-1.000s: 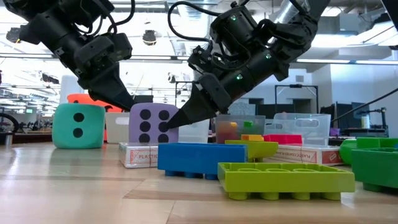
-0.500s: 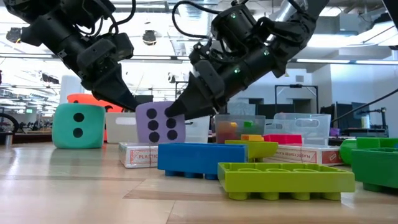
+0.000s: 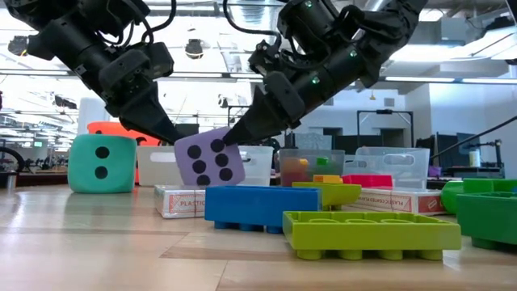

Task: Pick & Place Toys
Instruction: Put the large violet dice into the left transparent bin

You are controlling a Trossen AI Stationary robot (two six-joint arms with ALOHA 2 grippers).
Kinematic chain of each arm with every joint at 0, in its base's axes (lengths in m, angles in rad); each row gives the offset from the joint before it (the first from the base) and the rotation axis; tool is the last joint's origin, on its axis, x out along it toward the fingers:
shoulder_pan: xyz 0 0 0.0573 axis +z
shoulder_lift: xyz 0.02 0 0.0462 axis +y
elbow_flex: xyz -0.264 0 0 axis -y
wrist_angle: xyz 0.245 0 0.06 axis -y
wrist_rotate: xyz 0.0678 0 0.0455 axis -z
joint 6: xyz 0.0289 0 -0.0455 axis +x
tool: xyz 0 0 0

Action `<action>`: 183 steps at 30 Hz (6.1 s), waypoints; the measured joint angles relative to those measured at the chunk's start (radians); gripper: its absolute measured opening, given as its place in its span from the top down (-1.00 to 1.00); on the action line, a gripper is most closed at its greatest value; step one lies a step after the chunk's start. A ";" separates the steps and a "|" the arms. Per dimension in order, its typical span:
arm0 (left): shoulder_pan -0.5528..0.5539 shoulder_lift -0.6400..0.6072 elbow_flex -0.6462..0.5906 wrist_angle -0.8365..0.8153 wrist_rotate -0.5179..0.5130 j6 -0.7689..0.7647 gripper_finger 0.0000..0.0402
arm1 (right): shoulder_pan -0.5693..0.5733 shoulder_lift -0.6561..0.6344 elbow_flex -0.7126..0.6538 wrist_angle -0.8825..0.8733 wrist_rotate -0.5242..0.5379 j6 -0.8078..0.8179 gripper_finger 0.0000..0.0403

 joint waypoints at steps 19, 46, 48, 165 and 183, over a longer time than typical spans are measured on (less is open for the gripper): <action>0.000 -0.001 0.002 0.003 0.000 -0.001 0.54 | 0.013 0.002 0.000 -0.011 0.056 -0.045 -0.96; 0.008 -0.002 0.003 0.004 -0.066 -0.009 0.54 | 0.013 0.002 0.001 -0.017 0.030 -0.046 -0.96; 0.008 0.012 0.004 0.016 -0.069 -0.009 0.54 | 0.014 0.002 0.001 -0.017 0.030 -0.046 -0.96; 0.078 0.134 0.002 0.126 0.040 -0.009 0.54 | -0.063 -0.046 0.000 -0.186 -0.127 -0.012 -0.96; 0.078 0.134 0.002 0.124 0.078 -0.009 0.54 | -0.074 -0.046 0.019 -0.133 -0.127 -0.035 -0.96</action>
